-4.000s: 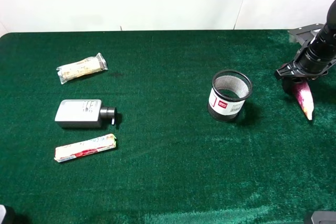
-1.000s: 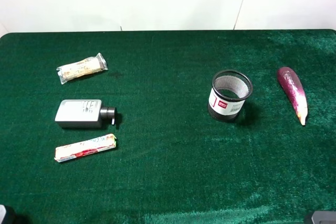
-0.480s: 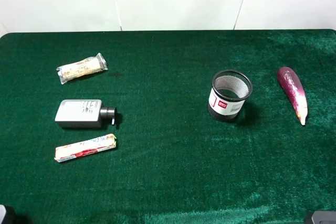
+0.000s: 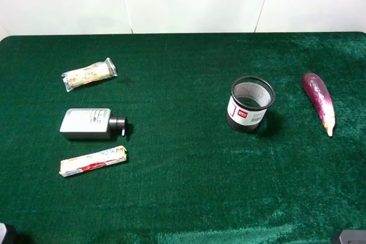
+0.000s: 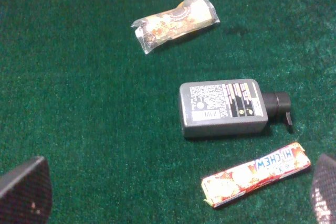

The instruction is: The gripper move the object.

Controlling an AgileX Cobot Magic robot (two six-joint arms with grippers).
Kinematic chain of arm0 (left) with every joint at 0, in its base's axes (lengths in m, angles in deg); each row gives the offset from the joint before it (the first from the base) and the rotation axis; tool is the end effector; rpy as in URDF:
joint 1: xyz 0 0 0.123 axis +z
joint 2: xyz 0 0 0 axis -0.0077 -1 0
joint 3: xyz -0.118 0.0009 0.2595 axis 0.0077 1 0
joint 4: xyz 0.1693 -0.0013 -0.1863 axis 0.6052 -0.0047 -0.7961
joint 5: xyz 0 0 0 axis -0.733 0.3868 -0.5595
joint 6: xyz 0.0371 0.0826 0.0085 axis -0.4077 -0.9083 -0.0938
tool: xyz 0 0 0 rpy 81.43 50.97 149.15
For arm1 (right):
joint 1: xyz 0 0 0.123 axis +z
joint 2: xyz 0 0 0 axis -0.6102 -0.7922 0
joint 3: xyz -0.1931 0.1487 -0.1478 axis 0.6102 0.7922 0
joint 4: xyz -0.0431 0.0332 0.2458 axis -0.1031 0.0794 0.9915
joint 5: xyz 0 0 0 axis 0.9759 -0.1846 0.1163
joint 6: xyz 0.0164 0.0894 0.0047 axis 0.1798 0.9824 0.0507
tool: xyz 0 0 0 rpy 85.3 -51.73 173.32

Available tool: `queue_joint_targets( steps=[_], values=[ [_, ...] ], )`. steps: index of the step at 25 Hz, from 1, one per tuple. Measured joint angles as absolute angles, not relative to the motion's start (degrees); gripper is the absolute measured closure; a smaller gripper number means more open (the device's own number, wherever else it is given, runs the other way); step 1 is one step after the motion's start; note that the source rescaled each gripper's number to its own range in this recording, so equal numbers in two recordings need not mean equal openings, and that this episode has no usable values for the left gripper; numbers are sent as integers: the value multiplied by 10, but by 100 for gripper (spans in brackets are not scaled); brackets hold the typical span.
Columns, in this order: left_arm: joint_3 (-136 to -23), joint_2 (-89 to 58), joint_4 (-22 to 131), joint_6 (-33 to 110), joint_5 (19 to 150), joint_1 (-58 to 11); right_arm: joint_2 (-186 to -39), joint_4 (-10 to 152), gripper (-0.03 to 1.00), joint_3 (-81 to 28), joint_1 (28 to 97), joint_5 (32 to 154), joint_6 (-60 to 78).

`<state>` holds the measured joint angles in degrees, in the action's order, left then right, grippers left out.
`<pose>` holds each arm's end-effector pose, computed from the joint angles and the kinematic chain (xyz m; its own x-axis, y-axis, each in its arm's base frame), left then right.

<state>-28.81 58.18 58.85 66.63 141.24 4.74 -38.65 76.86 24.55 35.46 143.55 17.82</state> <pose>-0.0061 -0.0126 0.2788 -0.4412 0.0016 -0.8974 0.0598 0.9978 -0.0277 -0.0063 0.0187 0.2816 -0.4000 -0.1004 -0.9110 -0.1956 0.9804 -0.0222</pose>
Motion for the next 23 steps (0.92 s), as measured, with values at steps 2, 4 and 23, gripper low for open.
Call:
queue_joint_targets(
  steps=[2,4,23],
  values=[
    [-288,582,588,666,1412,47,-387,769,-3,245,355,1435,178],
    [-288,582,588,666,1412,47,-387,769,-3,245,355,1435,178],
    [-288,582,588,666,1412,47,-387,769,-3,245,355,1435,178]
  ],
)
